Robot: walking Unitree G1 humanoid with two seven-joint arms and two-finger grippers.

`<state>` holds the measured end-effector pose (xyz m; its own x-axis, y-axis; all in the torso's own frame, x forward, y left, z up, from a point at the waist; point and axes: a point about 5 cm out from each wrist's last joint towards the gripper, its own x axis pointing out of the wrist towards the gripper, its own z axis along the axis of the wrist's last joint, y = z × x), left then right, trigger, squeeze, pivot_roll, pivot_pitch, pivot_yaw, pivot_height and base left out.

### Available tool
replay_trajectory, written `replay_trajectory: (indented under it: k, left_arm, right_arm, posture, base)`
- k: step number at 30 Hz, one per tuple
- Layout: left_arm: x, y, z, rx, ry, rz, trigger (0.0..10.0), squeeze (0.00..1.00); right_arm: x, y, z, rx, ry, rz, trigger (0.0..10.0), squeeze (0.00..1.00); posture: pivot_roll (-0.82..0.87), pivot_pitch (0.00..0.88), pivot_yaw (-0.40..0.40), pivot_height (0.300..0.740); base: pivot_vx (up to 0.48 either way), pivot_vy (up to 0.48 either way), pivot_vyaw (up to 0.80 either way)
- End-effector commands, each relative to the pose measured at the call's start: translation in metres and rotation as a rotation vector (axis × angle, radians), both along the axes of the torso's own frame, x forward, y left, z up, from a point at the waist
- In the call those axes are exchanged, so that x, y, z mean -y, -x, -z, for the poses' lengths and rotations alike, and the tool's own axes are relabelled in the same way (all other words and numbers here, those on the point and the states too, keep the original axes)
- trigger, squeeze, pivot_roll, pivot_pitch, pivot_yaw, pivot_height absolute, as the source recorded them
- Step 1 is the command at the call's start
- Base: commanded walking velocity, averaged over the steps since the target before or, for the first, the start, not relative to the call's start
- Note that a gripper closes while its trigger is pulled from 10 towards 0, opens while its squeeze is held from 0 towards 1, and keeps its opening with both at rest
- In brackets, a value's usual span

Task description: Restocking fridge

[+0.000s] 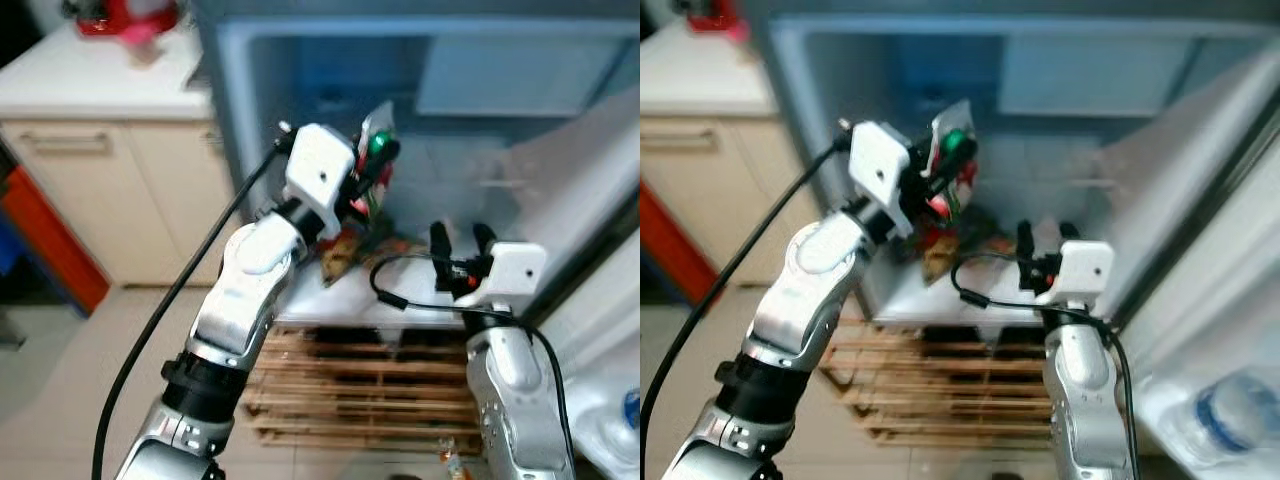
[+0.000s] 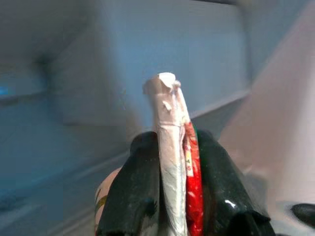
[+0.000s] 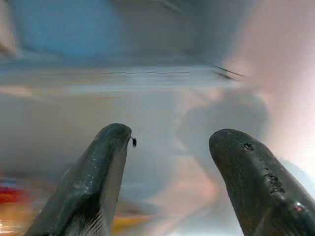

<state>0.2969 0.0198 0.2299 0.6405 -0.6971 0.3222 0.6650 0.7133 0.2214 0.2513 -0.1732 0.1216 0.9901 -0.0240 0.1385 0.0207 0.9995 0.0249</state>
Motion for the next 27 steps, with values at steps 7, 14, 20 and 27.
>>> replay_trajectory:
  k: [7,14,20,27]
  left_arm:
    - [-0.006,-0.003,-0.009,0.038,0.018,-0.038,10.0,0.0]
    - [-0.009,-0.013,-0.005,0.032,0.007,-0.103,10.0,0.0]
    - [-0.014,-0.05,0.023,0.022,-0.102,-0.236,10.0,0.0]
    - [-0.01,-0.076,0.02,0.02,-0.121,-0.363,10.0,0.0]
  right_arm:
    - [-0.011,0.0,0.001,0.004,-0.014,-0.04,10.0,0.0]
    - [-0.011,0.0,0.003,-0.001,-0.011,-0.048,10.0,0.0]
    - [-0.013,0.003,0.008,-0.018,-0.006,-0.063,10.0,0.0]
    - [-0.013,0.008,0.011,-0.034,0.0,-0.067,10.0,0.0]
  posture:
    - [-0.1,0.0,0.027,0.74]
    - [-0.1,0.0,0.029,0.74]
    - [-0.12,0.0,0.023,0.74]
    - [-0.14,0.0,0.029,0.74]
  base:
    - [0.121,0.0,0.0]
    - [0.0,0.0,0.0]
    - [0.0,0.0,0.0]
    - [0.0,0.0,0.0]
